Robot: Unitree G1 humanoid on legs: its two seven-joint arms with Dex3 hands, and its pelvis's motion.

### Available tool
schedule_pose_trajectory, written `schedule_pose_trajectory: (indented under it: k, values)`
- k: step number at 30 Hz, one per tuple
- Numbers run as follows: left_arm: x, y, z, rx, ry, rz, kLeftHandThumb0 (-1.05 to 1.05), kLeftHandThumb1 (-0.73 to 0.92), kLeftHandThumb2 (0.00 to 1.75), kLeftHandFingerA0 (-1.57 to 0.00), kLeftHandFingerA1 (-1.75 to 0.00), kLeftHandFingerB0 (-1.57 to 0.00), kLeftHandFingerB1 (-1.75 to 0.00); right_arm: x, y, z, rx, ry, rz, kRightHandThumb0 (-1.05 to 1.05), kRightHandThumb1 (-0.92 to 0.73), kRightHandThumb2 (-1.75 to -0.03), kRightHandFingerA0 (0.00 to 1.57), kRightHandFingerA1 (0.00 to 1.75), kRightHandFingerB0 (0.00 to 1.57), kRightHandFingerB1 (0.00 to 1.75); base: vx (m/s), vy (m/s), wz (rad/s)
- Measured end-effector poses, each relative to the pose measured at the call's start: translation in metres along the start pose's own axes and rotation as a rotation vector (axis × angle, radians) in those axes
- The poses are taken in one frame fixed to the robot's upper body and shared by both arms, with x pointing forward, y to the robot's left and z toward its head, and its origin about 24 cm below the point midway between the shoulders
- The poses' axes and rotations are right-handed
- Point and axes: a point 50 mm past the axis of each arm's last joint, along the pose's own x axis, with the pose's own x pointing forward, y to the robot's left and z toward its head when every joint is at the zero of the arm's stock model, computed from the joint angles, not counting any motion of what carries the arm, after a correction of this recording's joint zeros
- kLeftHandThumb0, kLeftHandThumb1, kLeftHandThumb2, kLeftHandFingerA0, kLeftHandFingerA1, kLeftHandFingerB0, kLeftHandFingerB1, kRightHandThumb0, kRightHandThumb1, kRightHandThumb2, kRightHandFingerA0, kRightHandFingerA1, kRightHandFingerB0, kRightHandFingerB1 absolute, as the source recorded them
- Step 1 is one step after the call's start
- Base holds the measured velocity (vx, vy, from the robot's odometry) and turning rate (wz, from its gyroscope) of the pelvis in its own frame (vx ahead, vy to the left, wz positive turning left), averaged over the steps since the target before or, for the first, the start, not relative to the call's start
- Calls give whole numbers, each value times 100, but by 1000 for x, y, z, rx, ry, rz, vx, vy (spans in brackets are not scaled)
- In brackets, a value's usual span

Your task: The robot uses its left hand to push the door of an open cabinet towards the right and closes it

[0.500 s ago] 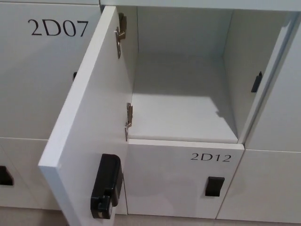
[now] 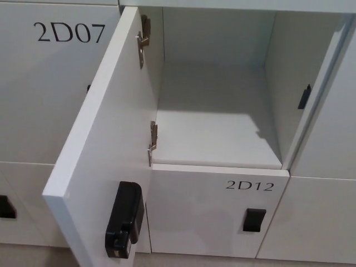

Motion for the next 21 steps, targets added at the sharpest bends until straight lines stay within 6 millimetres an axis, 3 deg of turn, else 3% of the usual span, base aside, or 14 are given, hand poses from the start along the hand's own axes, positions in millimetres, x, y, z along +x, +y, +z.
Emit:
schedule_pose_trajectory:
  k: [1, 2, 4, 5, 6, 7, 10, 14, 21]
  values:
    - [4, 2, 10, -3, -42, 8, -75, 91, 69, -26, -30, -18, -27, 1, -1, 3, 0, -10, -3, -62, -91, -67, 31, 36, 22, 30, 0, 0, 0]
    - [7, 3, 15, -4, -68, 13, -35, 53, 109, 0, -49, 0, -47, 2, -1, 4, 1, -15, -3, -63, -91, -67, 31, 37, 21, 30, 0, 0, 0]
    - [17, 12, 47, 6, -201, 38, -35, 53, 109, 0, -49, 0, -47, 3, -2, 9, 3, -29, -7, -63, -92, -67, 31, 37, 21, 31, 0, 0, 0]
    - [19, 13, 52, 8, -221, 42, -80, 71, 104, -9, -43, -9, -41, 4, -2, 10, 4, -31, -8, -62, -91, -67, 31, 37, 21, 31, 0, 0, 0]
    - [24, 18, 68, 14, -278, 52, -80, 71, 104, -9, -43, -9, -41, 4, -3, 11, 6, -37, -11, -62, -91, -67, 31, 37, 21, 31, 0, 0, 0]
    - [28, 23, 88, 23, -346, 64, -35, 55, 110, -1, -49, 0, -47, 5, -3, 14, 8, -45, -14, -63, -92, -67, 31, 37, 21, 31, 0, 0, 0]
    - [34, 30, 127, 42, -478, 80, -34, 59, 112, 0, -48, 0, -46, 6, -5, 17, 15, -55, -22, -62, -92, -68, 30, 37, 21, 31, 0, 0, 0]
    - [33, 31, 208, 100, -742, 73, -34, 56, 111, 0, -48, 0, -47, 9, -7, 25, 20, -76, -38, -62, -92, -68, 30, 37, 21, 31, 0, 0, 0]
    - [13, 10, 284, 234, -981, 9, -35, 53, 110, 0, -47, 0, -47, 11, -10, 33, 32, -100, -56, -63, -92, -68, 32, 38, 23, 32, 0, 0, 0]
